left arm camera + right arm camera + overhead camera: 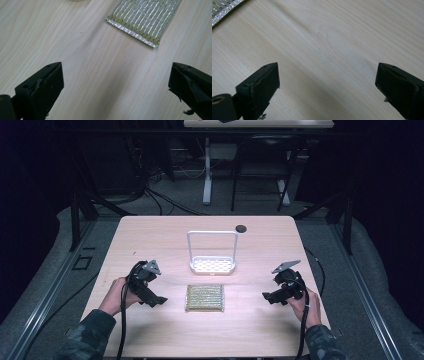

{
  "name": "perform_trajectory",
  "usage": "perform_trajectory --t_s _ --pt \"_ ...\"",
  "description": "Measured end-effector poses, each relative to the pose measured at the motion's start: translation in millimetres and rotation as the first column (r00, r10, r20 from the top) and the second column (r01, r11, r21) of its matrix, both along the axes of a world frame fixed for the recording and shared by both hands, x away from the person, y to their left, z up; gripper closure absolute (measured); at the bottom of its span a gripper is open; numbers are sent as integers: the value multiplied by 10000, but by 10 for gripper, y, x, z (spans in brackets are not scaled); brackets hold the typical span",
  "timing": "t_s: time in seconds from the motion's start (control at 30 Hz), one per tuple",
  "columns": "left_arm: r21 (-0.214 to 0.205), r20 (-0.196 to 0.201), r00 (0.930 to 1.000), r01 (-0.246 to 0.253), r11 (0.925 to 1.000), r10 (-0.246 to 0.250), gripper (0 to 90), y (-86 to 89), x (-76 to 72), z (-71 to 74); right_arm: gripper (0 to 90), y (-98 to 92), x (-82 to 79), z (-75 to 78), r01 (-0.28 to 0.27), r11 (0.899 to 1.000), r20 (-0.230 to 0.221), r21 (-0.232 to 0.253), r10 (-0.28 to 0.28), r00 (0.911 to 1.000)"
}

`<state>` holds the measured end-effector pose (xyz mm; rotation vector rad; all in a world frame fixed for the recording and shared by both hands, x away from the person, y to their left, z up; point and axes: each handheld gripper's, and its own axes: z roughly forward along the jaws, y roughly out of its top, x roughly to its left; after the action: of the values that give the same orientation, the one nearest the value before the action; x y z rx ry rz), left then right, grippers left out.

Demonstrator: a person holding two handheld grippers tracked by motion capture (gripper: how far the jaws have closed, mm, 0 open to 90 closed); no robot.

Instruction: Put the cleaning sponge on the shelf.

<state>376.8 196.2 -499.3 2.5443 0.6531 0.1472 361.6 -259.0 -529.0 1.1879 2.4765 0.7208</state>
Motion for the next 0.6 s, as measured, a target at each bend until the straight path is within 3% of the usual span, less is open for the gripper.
perform_trajectory --t_s 0.27,0.37,0.5,0.6 --pt "237 -14 9965 836 9962 -836 1 -243 64 100 51 23 -1 -10 -140 9998 -64 -127 139 9999" --pt "-41 -163 9948 1009 9949 -1010 1 -351 109 90 52 10 7 -13 -200 9997 -46 -122 200 9998" --pt "340 -215 9895 1438 9890 -1431 1 -510 138 60 53 2 -2 -9 -153 9999 -47 -12 153 9999" --pt "697 -242 9828 1841 9804 -1828 1 -642 152 41 53 -3 -2 -3 -173 9998 15 -52 173 9998"
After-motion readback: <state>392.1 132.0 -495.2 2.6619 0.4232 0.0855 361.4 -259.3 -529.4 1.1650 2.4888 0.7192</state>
